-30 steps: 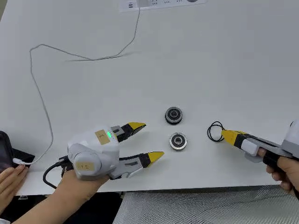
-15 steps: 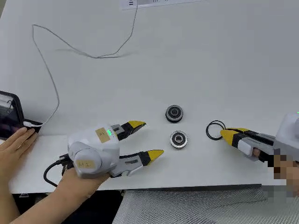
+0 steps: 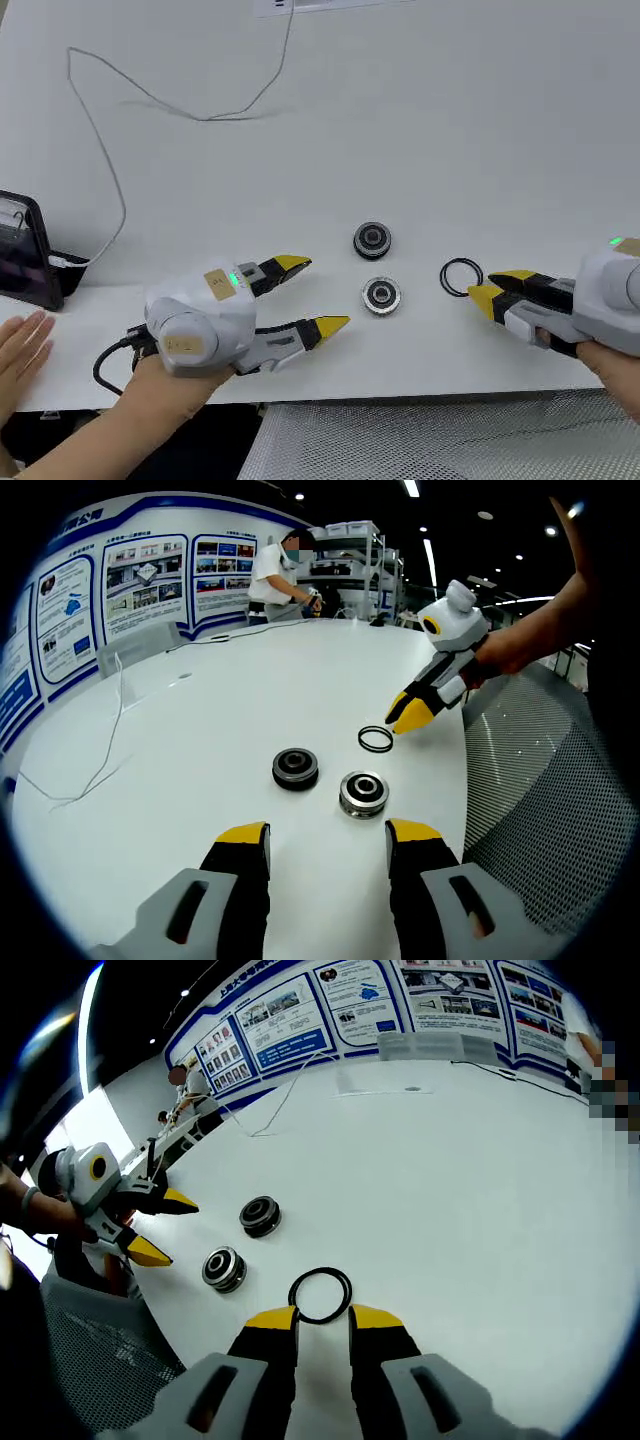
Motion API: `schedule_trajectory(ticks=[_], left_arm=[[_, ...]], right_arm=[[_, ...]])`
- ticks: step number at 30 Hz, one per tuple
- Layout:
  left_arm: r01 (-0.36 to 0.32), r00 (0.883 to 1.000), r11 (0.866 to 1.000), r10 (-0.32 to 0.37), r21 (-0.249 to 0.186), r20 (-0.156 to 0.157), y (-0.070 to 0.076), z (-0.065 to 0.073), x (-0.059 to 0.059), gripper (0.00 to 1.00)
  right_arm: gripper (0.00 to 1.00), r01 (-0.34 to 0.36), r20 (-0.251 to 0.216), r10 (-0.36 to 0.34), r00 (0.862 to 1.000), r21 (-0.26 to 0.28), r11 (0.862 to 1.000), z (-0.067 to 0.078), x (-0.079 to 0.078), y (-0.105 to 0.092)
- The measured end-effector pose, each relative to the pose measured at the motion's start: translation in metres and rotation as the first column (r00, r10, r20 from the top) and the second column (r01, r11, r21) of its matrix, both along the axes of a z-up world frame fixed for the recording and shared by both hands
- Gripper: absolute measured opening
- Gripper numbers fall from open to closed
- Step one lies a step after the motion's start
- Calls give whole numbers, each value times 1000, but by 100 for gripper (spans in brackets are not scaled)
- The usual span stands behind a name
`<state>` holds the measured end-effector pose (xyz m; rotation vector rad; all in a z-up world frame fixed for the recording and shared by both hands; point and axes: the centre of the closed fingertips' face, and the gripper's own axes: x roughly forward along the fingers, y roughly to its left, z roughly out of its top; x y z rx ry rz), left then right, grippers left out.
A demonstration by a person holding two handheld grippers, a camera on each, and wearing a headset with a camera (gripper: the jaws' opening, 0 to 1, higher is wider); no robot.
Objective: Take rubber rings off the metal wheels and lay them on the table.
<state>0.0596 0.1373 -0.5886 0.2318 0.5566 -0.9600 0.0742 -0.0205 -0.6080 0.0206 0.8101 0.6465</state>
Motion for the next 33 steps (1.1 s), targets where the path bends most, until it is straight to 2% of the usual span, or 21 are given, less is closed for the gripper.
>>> schedule_trajectory(ticks=[10, 15, 25, 33], left_arm=[[-8, 1000, 1000, 8, -2, 5, 1, 1, 2, 45], [-10, 1000, 1000, 11, -5, 17, -2, 5, 10, 41], [8, 999, 1000, -8, 6, 45, -17, 9, 28, 33], [38, 998, 999, -40, 30, 58, -27, 4, 40, 28]], right_arm=[[25, -47, 54, 45, 998, 38, 998, 13, 3, 19], [23, -24, 51, 19, 999, 103, 994, 21, 10, 29], [20, -24, 29, 20, 999, 159, 987, 21, 16, 50], [17, -28, 24, 23, 999, 188, 982, 21, 27, 65]])
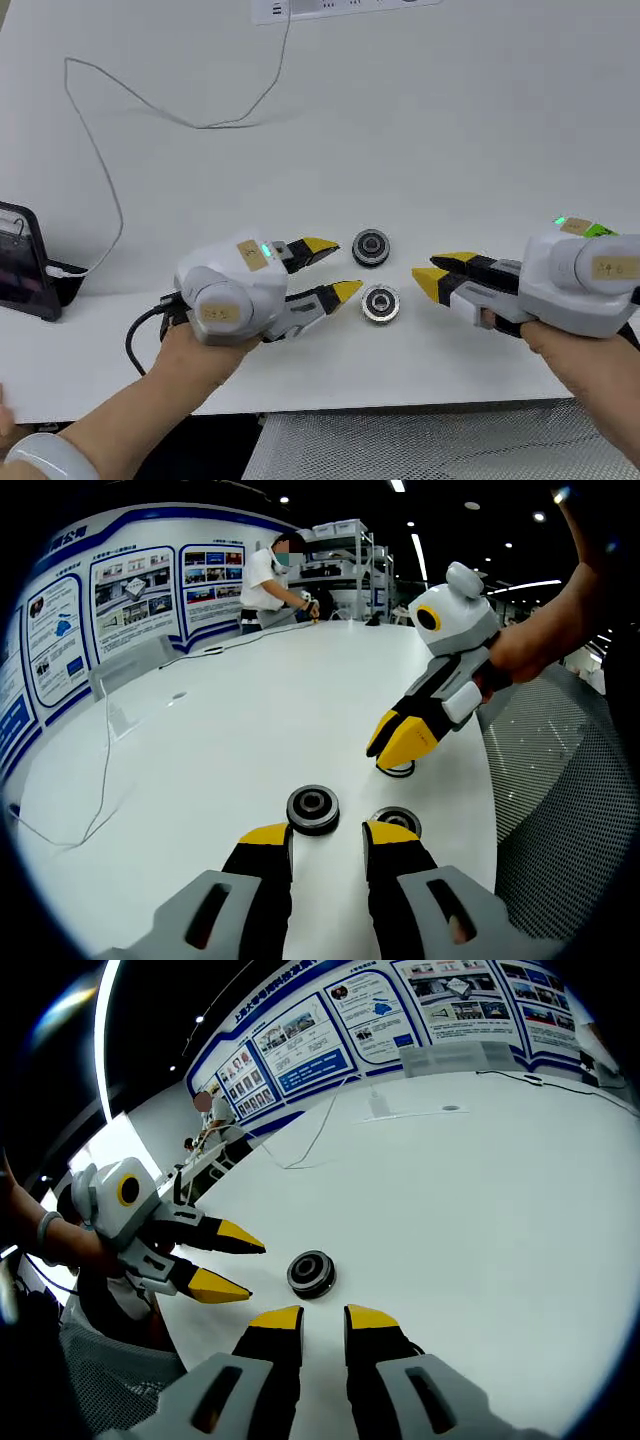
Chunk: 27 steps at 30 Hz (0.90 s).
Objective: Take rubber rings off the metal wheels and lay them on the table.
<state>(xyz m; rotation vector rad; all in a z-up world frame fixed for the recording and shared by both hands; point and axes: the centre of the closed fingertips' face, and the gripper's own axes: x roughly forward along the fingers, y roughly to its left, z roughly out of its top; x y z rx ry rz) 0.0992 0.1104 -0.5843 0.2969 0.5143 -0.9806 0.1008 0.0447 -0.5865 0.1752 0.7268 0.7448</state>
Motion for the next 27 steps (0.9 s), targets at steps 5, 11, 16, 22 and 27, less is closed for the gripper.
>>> schedule_trajectory(ticks=[5, 11, 16, 22, 27], left_arm=[[7, 1000, 1000, -7, 8, 6, -5, -2, 8, 25], [21, 1000, 1000, -21, 20, 7, -11, -4, 14, 23], [19, 1000, 999, -19, 35, 8, -14, -7, 20, 20], [30, 1000, 998, -30, 50, 5, -18, -11, 24, 17], [43, 999, 996, -43, 74, -2, -22, -17, 26, 16]], right_arm=[[16, -4, -4, 4, 1000, 14, 1000, -2, 6, 7], [16, 0, -15, 1, 1000, 37, 999, -3, 10, 14], [15, 1, -26, 0, 1000, 50, 999, -4, 11, 18], [15, 10, -31, -8, 999, 56, 998, -6, 12, 17], [15, 19, -37, -17, 999, 64, 998, -7, 13, 17]])
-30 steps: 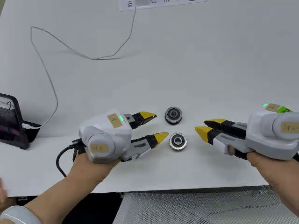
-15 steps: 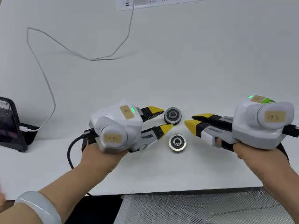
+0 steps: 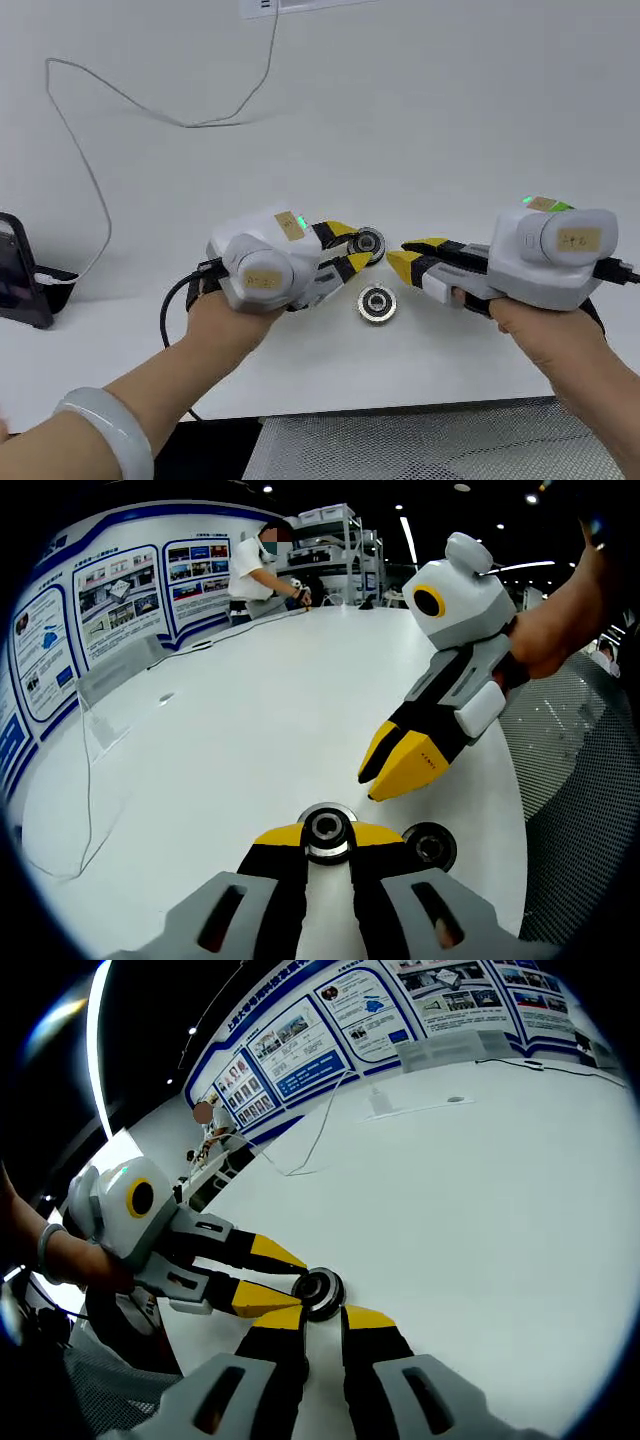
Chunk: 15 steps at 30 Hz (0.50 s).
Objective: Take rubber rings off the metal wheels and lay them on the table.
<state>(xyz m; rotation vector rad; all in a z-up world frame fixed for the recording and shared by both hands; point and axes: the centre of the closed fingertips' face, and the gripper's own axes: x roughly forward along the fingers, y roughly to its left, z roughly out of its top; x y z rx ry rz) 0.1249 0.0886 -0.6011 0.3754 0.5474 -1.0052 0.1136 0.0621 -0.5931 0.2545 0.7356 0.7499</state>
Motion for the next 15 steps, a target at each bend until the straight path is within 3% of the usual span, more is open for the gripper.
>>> schedule_trajectory(ticks=[9, 15], left_arm=[[10, 1000, 1000, -10, 12, -7, -2, -4, 2, 14], [17, 1000, 1000, -16, 15, -10, -2, -4, 1, 14]], right_arm=[[15, 16, -8, -16, 1000, 20, 1000, 1, 2, 2], [15, 39, -40, -37, 999, 51, 998, -3, 4, 3]])
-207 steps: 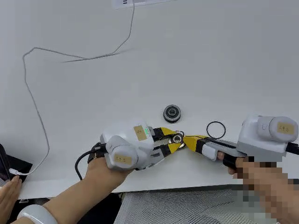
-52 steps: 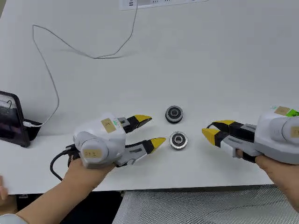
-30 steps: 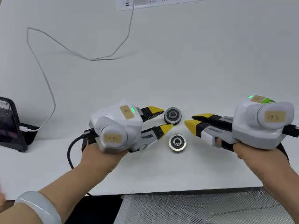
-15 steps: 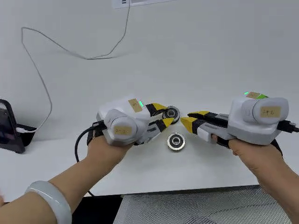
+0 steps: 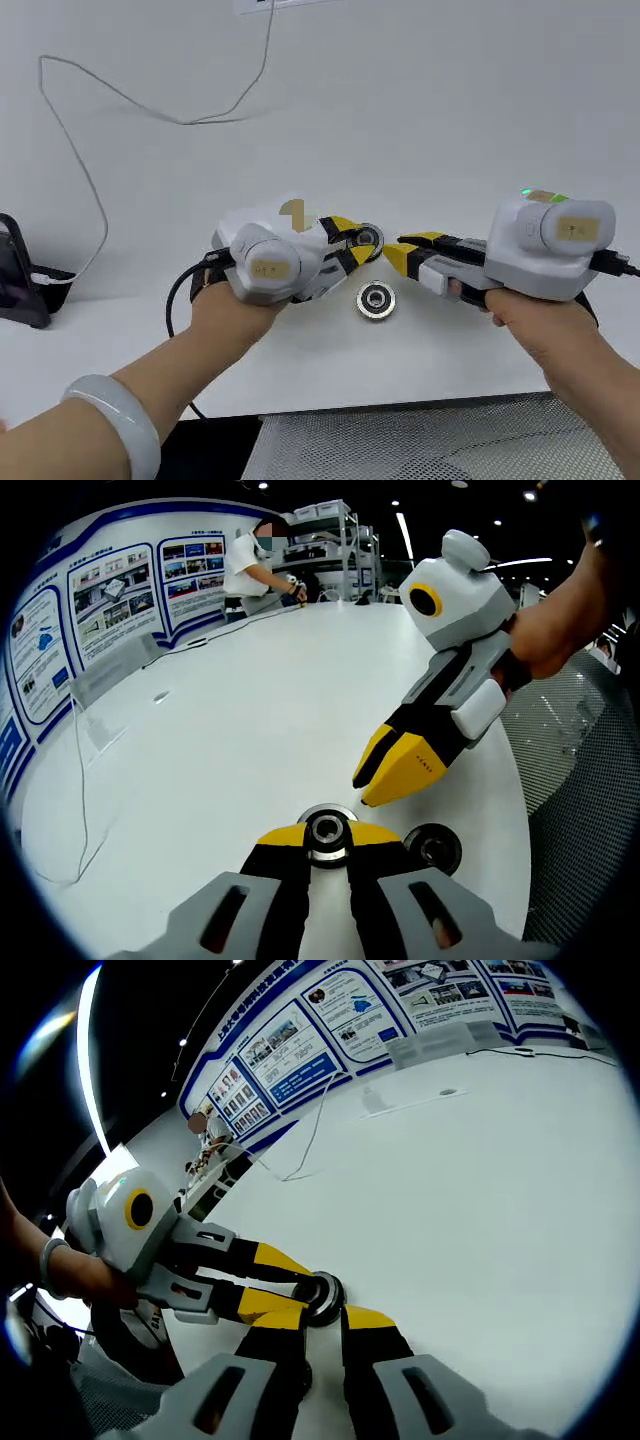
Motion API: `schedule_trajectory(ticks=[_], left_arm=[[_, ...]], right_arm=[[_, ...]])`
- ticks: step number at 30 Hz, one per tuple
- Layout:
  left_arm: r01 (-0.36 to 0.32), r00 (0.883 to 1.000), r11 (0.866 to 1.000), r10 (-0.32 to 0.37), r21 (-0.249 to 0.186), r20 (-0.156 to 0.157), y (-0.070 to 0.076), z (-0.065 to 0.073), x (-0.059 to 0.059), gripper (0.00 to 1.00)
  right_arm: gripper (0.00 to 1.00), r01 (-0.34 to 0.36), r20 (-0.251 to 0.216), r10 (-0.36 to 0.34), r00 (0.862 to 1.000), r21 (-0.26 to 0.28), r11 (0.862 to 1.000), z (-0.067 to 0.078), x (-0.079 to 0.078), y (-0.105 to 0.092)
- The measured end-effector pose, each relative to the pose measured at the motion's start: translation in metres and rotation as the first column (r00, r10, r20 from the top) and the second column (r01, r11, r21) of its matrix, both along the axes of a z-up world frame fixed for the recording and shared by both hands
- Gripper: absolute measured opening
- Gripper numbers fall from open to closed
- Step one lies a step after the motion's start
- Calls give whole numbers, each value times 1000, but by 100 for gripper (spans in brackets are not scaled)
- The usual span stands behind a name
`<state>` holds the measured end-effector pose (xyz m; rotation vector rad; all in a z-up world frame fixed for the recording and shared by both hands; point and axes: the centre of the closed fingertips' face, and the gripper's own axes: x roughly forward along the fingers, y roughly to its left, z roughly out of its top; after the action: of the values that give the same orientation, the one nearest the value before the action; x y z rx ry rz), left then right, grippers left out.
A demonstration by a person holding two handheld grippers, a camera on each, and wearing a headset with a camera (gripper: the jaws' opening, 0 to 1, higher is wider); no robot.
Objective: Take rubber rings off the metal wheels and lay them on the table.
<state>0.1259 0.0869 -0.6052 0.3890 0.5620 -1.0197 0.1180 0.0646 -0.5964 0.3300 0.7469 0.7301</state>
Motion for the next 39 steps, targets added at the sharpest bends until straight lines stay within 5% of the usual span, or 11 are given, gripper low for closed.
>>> schedule_trajectory(ticks=[28, 39], left_arm=[[-9, 1000, 1000, 9, -23, -3, 0, 0, 1, 13], [-12, 1000, 1000, 12, -26, -6, 0, 0, 0, 13]], right_arm=[[18, 142, -195, -104, 975, 188, 972, -15, 17, 14], [17, 134, -205, -92, 974, 201, 970, -11, 10, 12]])
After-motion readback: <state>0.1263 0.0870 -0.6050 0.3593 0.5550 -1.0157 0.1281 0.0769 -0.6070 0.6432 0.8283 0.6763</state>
